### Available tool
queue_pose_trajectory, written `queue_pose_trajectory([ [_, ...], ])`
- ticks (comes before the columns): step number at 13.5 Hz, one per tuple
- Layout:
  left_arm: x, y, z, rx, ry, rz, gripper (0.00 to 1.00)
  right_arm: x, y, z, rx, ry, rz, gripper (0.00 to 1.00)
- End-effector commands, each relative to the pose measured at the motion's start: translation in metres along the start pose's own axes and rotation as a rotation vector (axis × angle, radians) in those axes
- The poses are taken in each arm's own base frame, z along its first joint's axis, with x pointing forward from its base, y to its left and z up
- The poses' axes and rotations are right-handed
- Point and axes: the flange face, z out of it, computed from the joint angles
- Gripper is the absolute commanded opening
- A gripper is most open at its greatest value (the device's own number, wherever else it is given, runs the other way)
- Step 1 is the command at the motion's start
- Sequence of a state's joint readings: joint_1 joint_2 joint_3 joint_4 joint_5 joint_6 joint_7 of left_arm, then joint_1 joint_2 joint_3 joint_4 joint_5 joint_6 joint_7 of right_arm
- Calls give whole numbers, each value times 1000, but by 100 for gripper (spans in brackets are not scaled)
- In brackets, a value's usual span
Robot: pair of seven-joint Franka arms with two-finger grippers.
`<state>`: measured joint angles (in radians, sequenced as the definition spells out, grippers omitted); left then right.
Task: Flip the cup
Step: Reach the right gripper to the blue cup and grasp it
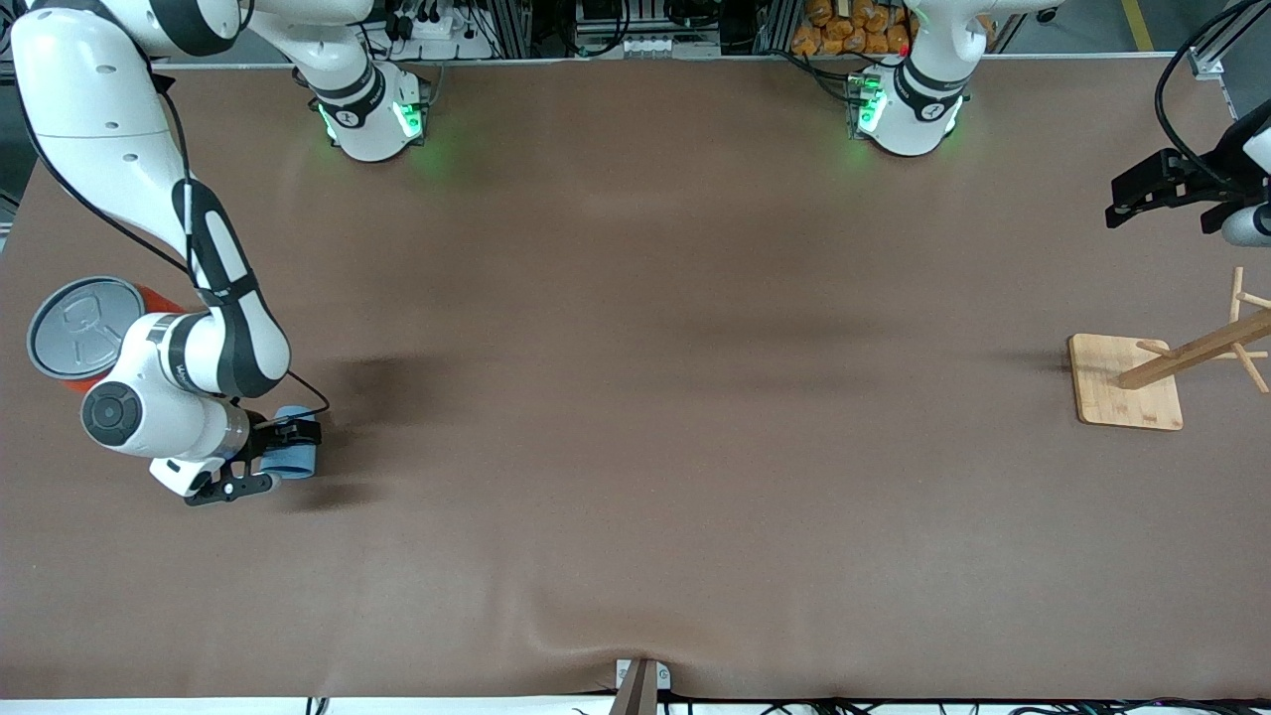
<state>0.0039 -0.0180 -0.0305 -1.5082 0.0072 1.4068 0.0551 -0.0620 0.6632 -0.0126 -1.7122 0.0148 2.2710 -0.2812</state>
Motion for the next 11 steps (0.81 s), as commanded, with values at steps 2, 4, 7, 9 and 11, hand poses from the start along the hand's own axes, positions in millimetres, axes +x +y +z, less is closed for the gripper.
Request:
queue_pose_trajectory([
  [2, -2, -1, -4, 0, -6, -7, 100, 8, 1, 2, -22, 86, -18, 50],
  [4, -2, 0, -3, -1, -7, -6, 100, 14, -15, 0, -30, 100, -120, 48],
  [7, -1, 1, -1, 0, -10, -10, 100, 26, -66, -8, -39, 108, -330, 43],
  [9, -1, 4, -1, -1, -10, -11, 100, 29, -119, -27, -4, 109, -528, 34],
  [11, -1, 6, -2, 0, -9, -8, 100, 29, -169, -35, 44, 94, -641, 28],
])
